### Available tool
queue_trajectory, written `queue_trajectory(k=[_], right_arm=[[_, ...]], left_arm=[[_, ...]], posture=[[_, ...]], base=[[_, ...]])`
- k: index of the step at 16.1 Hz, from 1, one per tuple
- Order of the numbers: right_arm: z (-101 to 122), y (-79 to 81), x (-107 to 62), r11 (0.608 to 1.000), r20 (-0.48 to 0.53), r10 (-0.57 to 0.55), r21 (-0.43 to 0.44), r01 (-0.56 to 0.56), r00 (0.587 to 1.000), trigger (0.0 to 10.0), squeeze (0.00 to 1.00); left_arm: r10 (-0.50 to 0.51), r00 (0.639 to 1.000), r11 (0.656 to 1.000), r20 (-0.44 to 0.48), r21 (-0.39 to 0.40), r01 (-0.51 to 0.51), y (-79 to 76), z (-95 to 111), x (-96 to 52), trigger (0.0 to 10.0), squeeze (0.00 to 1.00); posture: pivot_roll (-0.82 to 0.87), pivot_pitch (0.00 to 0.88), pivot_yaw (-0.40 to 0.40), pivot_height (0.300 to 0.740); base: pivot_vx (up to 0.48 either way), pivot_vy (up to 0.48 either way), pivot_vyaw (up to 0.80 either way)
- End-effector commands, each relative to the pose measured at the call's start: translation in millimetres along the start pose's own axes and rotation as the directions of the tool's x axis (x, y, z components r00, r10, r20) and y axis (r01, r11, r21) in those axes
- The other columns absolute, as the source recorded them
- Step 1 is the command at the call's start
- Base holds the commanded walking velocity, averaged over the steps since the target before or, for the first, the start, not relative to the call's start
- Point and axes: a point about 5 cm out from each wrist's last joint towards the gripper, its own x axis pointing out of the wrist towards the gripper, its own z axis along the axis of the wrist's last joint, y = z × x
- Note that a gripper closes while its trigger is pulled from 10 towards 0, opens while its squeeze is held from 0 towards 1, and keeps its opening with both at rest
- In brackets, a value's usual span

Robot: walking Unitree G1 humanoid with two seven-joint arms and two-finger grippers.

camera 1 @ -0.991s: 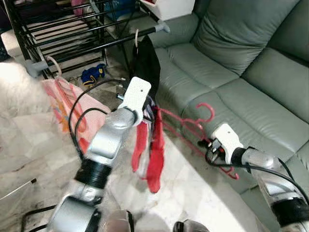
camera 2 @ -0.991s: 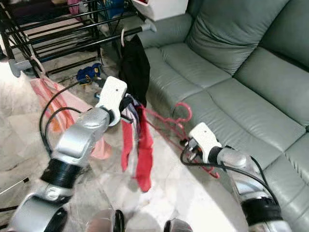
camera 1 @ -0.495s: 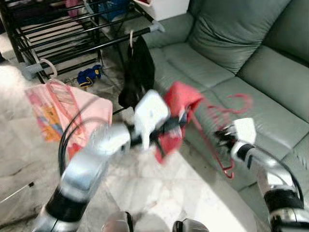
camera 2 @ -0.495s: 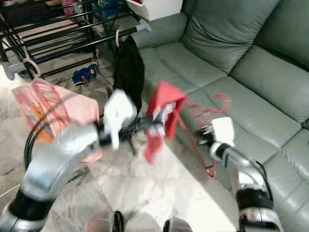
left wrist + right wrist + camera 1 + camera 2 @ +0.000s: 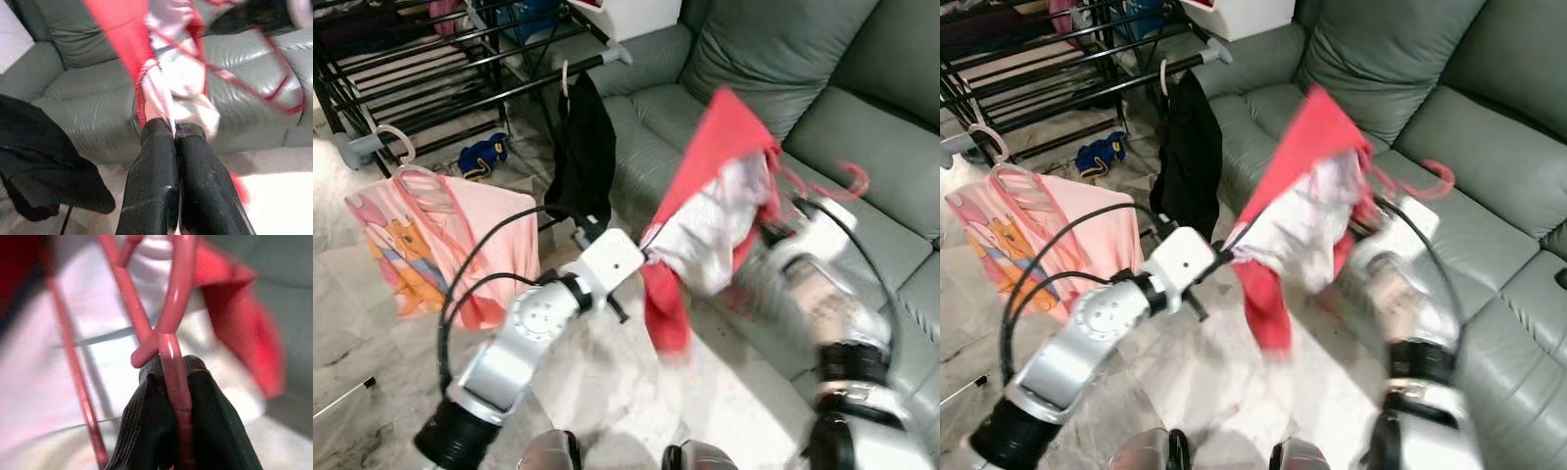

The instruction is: Hang hanger

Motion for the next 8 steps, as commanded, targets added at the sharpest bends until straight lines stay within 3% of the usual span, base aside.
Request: queue_trajectory(k=[1, 4, 5, 7, 8], right_arm=[[-2, 27.5, -8.7, 0.993, -0.021, 0.114, 0.031, -0.113, 0.993, 10.0, 0.0], [11, 9.0, -6.6, 0.997, 0.077, -0.049, 0.063, 0.044, 0.996, 10.0, 0.0], [38, -11.2, 4.0, 0.964, 0.213, -0.264, 0.043, 0.261, 0.941, 10.0, 0.0], [54, 4.2, 15.9, 0.956, 0.28, -0.287, 0.016, 0.294, 0.916, 10.0, 0.0], [48, 32.0, 26.5, 0.979, 0.242, -0.195, -0.005, 0.202, 0.95, 10.0, 0.0]], left_arm=[[0.03, 0.999, 0.999, -0.038, -0.017, -0.031, -3.1, -5, -0.1, 10.0, 0.0], [0.249, 0.967, 0.968, -0.047, -0.022, -0.25, 18.3, -6, 2.9, 10.0, 0.0], [0.308, 0.949, 0.948, -0.066, -0.065, -0.312, 26.8, -11, 8.3, 10.0, 0.0], [0.302, 0.951, 0.951, -0.064, -0.045, -0.305, 25.5, -14, 15.6, 10.0, 0.0], [0.277, 0.959, 0.96, -0.058, -0.029, -0.279, 21.6, -13, 18.6, 10.0, 0.0]], posture=[[-0.02, 0.06, -0.001, 0.74], [-0.01, 0.058, 0.003, 0.74], [-0.02, 0.041, 0.004, 0.74], [-0.02, 0.038, 0.005, 0.74], [-0.02, 0.03, -0.001, 0.74]], base=[[0.0, 0.0, 0.0], [0.0, 0.0, 0.0], [0.0, 0.0, 0.0], [0.0, 0.0, 0.0], [0.0, 0.0, 0.0]])
